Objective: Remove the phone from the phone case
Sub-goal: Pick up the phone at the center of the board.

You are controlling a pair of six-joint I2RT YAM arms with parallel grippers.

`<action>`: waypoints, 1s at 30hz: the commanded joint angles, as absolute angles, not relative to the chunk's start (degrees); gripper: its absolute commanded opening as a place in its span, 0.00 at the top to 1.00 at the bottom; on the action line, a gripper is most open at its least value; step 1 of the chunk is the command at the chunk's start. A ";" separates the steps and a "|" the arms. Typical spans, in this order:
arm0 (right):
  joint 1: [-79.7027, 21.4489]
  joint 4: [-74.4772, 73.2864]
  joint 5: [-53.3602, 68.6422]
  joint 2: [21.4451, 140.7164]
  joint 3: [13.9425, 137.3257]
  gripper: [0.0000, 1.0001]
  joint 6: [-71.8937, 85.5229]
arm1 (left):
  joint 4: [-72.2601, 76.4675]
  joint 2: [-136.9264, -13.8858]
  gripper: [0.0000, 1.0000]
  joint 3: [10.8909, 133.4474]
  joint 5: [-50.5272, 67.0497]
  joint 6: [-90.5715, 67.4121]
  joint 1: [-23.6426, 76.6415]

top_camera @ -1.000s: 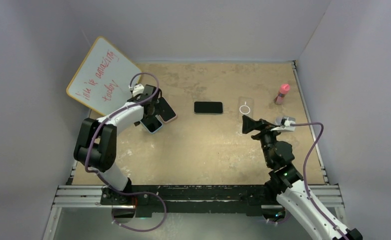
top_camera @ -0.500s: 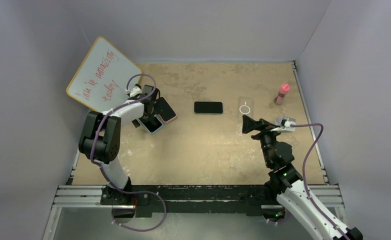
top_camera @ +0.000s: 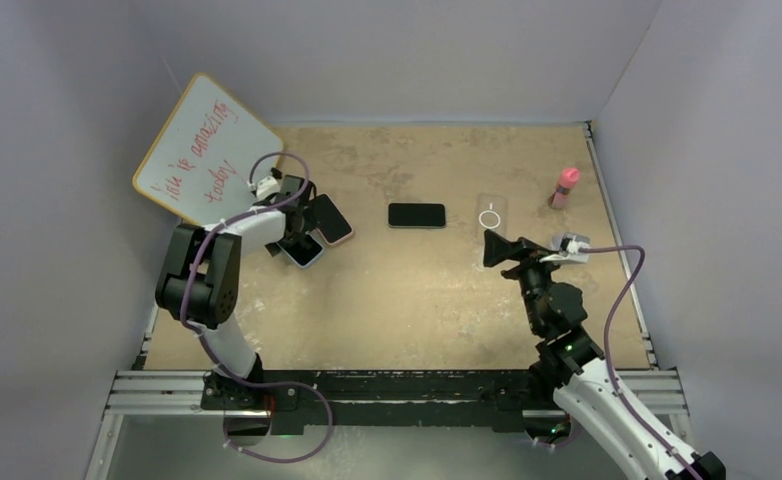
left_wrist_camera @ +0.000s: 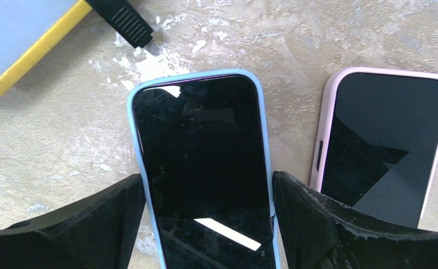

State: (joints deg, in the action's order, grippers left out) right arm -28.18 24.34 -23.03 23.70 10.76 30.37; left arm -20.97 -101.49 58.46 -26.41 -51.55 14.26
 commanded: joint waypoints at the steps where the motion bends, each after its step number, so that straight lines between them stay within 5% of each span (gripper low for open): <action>1: -28.52 27.86 -22.59 25.00 10.61 0.01 29.21 | -16.85 -99.60 0.22 52.08 -19.87 -53.56 13.36; 14: -28.48 29.52 -4.67 41.78 17.93 0.01 21.91 | 1.83 -80.34 0.65 33.67 -5.60 -54.91 13.36; 22: -29.36 36.85 11.64 54.80 20.09 0.11 25.11 | 19.08 -73.66 0.75 23.03 6.68 -61.93 13.45; 30: -42.93 41.71 0.54 62.84 23.14 0.13 24.96 | 41.32 -71.24 0.81 12.41 11.95 -73.26 14.64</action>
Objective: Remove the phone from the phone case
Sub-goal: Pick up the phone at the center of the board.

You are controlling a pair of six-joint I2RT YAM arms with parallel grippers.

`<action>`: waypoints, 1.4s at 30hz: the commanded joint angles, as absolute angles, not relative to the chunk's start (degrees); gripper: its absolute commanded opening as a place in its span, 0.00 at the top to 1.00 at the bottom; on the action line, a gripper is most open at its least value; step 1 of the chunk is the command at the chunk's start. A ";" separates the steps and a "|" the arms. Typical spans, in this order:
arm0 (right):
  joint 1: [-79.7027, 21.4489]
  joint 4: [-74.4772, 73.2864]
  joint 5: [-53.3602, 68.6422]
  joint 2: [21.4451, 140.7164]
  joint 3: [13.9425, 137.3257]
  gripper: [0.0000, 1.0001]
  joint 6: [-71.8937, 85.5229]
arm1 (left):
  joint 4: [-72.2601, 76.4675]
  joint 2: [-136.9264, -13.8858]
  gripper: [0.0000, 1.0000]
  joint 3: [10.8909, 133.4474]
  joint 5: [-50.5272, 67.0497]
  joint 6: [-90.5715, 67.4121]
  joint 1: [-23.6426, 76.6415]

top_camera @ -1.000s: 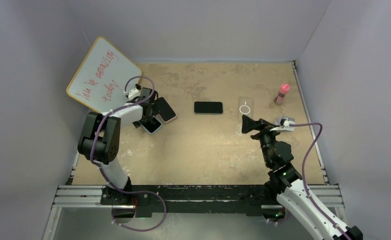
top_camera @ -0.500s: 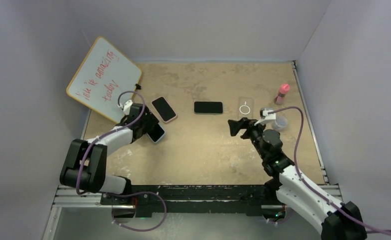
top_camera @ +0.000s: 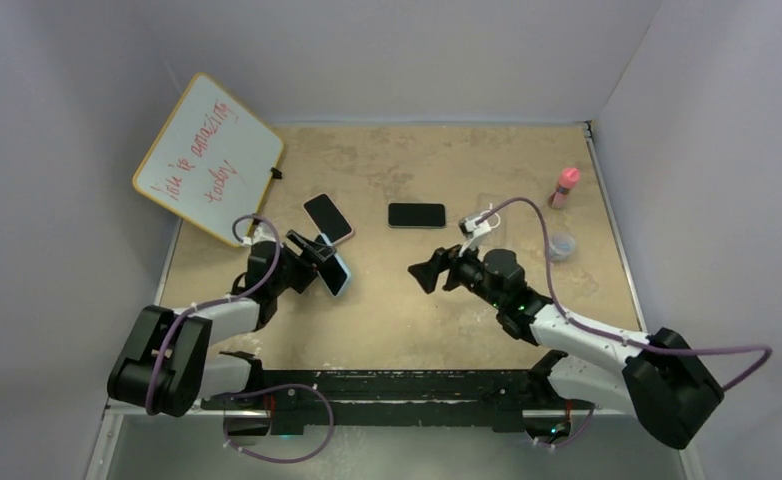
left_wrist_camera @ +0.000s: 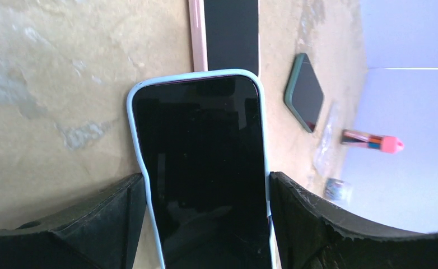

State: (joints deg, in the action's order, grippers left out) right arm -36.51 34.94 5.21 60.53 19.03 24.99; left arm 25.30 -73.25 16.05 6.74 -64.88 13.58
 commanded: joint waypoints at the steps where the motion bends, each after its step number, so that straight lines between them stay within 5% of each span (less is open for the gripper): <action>1: -45.13 42.56 -1.84 63.73 23.58 0.13 24.93 | 43.30 -70.93 0.81 11.57 11.81 -74.35 15.17; 11: -64.84 43.04 -20.55 77.30 34.42 0.17 21.90 | 49.70 -63.37 0.84 8.67 7.94 -82.97 19.59; 21: -71.19 42.90 -30.21 85.88 40.29 0.26 22.19 | 41.64 -51.14 0.85 9.57 4.09 -85.90 25.63; 26: -72.40 43.85 -31.25 85.95 40.67 0.40 21.75 | 37.56 -46.97 0.85 10.34 3.64 -86.00 28.10; 32: -73.39 43.86 -32.09 82.64 39.09 0.74 21.69 | 34.72 -44.13 0.84 11.36 1.84 -85.00 31.75; 37: -73.39 44.27 -32.73 78.69 36.47 1.00 22.66 | 30.54 -41.52 0.68 12.88 1.53 -80.60 31.76; 42: -73.30 47.05 -29.20 75.74 33.70 1.00 23.49 | 25.51 -37.83 0.40 13.91 0.18 -70.67 31.79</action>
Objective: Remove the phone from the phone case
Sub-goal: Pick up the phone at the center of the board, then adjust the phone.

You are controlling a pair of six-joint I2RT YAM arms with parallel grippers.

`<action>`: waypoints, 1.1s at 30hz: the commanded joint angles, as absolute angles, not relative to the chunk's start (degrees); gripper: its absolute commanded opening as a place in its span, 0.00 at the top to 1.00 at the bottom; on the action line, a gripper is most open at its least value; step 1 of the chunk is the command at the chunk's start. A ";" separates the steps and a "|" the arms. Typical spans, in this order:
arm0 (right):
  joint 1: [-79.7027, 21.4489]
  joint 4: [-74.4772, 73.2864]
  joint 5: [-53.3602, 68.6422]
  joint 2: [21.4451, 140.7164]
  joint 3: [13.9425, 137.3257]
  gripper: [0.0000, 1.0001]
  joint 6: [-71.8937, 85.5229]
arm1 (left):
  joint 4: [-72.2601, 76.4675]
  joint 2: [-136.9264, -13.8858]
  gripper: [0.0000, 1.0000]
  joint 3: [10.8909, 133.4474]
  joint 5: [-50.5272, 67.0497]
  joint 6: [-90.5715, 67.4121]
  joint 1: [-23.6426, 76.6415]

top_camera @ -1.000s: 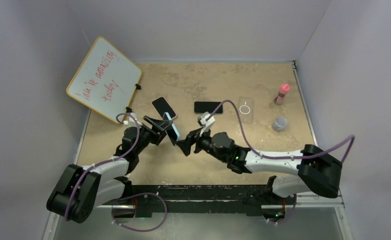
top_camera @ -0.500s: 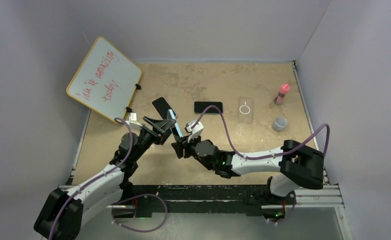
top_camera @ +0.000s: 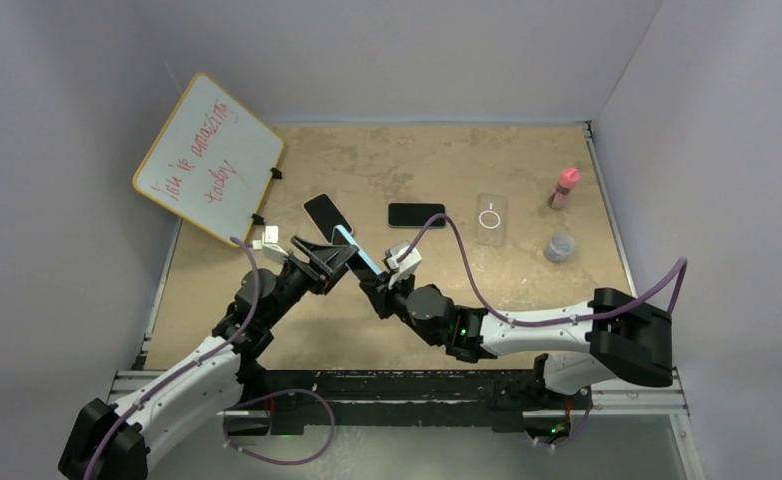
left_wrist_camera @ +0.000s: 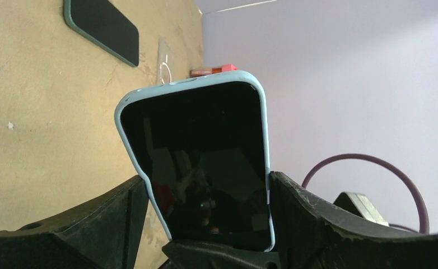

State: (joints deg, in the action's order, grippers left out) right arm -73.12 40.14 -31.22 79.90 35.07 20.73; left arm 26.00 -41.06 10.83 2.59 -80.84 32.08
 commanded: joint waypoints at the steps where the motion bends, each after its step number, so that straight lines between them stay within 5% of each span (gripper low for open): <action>1: -73.30 47.89 -28.84 75.11 32.99 1.00 23.07 | 24.80 -36.79 0.35 14.03 -0.64 -67.95 31.77; 10: -62.30 57.95 -8.69 67.00 23.85 1.00 29.67 | 21.72 -28.85 0.21 14.93 -0.65 -43.31 31.68; 21: -48.42 55.05 21.71 62.06 24.54 1.00 31.40 | 21.96 -38.76 0.20 22.21 12.22 -26.54 31.59; 33: -38.35 59.62 40.11 62.44 23.76 1.00 36.88 | 44.78 -46.38 0.20 17.03 29.56 -39.90 25.03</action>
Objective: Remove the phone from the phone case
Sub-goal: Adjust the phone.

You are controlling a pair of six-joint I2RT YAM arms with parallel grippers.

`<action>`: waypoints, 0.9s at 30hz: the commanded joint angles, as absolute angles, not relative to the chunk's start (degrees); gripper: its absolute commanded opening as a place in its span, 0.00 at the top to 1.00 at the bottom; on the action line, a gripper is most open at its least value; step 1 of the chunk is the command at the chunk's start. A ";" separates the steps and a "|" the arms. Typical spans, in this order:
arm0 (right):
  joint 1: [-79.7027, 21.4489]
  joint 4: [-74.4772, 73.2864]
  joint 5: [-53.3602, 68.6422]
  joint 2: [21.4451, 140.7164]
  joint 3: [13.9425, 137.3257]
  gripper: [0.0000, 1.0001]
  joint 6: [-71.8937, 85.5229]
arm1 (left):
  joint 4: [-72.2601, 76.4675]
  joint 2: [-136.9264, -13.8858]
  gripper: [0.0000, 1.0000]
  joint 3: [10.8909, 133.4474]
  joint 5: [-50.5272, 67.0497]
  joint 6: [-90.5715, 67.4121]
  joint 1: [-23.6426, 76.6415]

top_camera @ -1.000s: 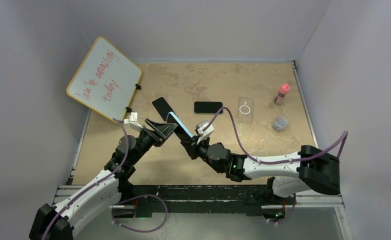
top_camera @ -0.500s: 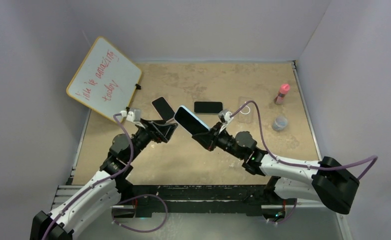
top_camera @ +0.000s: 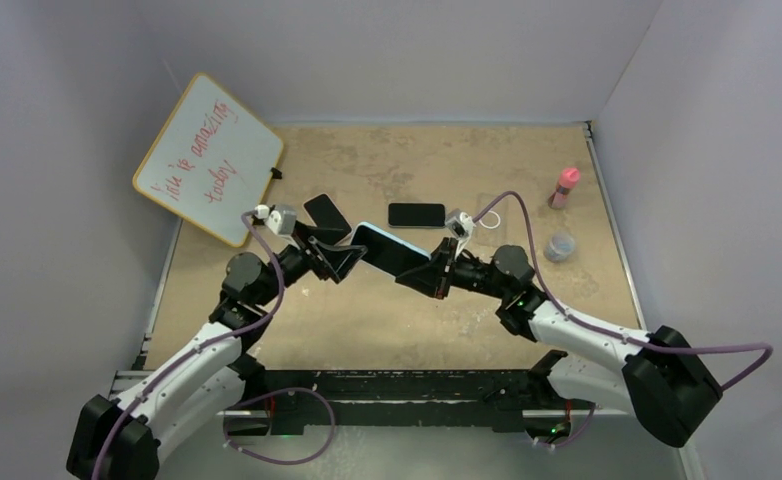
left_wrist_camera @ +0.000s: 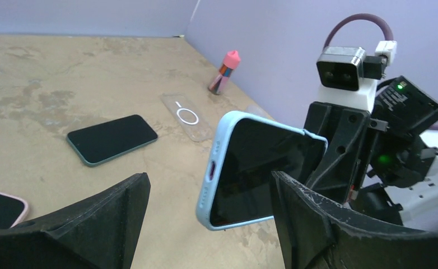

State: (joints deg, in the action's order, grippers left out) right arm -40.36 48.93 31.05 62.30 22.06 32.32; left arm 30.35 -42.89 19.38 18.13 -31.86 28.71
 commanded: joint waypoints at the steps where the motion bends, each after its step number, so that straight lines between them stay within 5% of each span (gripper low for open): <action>1: -38.06 60.43 40.84 62.75 23.73 1.00 37.48 | 48.96 -47.84 0.20 15.96 31.94 -43.10 23.73; 14: -37.54 65.29 46.14 66.91 25.56 1.00 40.88 | 72.77 -60.62 0.38 14.67 44.20 -60.13 20.56; 24: -37.54 65.25 49.60 72.27 29.84 1.00 41.29 | 72.81 -62.28 0.65 15.63 47.30 -61.87 21.00; 27: -37.52 64.91 49.99 73.81 30.92 1.00 41.46 | 72.73 -62.25 0.80 15.53 47.35 -62.05 21.09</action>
State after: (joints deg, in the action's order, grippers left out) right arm -37.50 59.16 47.97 73.23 26.76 40.99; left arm 69.41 -62.26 14.35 45.63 -61.06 21.02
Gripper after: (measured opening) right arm 0.144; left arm 0.302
